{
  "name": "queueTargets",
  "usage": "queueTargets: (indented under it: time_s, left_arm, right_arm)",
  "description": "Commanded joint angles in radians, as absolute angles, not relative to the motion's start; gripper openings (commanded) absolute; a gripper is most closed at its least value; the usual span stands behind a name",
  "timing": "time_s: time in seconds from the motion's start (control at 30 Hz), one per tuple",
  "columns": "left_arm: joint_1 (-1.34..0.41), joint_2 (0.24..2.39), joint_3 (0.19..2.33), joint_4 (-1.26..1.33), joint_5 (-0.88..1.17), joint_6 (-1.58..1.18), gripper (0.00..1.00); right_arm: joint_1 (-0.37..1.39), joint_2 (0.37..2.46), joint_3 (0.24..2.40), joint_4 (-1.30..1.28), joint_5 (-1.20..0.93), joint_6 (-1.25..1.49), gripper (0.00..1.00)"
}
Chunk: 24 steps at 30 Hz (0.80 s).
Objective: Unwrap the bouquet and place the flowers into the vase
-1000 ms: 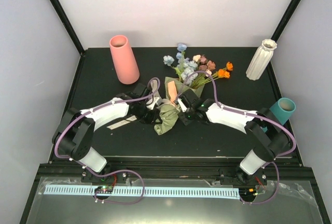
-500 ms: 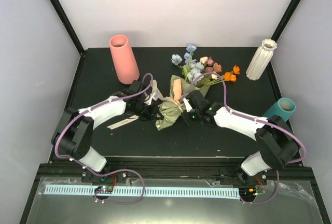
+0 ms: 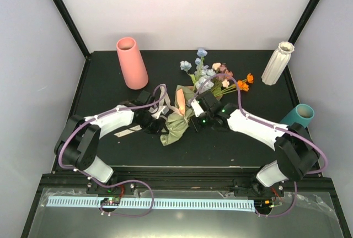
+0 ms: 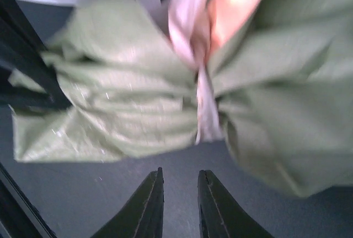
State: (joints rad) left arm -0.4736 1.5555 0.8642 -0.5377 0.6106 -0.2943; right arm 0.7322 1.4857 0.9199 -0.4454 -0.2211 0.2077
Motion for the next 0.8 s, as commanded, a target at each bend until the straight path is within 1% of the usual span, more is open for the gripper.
queueTargets:
  time_s: [0.0, 0.3, 0.43, 0.53, 0.77]
  left_arm:
    - [-0.485, 1.511, 0.827, -0.535, 0.623, -0.243, 0.02]
    - [-0.489, 1.506, 0.828, -0.535, 0.63, -0.244, 0.02]
    - [-0.489, 1.51, 0.829, -0.537, 0.632, -0.241, 0.02]
    - [-0.489, 1.509, 0.827, -0.535, 0.635, -0.241, 0.01]
    - [-0.49, 1.522, 0.829, -0.545, 0.643, -0.225, 0.02]
  right_arm:
    - [0.727, 1.54, 1.027, -0.47, -0.253, 0.188, 0.21]
    - [0.724, 1.697, 1.145, -0.548, -0.235, 0.163, 0.22]
    - [0.725, 1.704, 1.126, -0.546, -0.229, 0.161, 0.22]
    - [0.724, 1.71, 1.115, -0.545, -0.226, 0.161, 0.24]
    - [0.724, 1.737, 1.138, -0.535, -0.228, 0.163, 0.26]
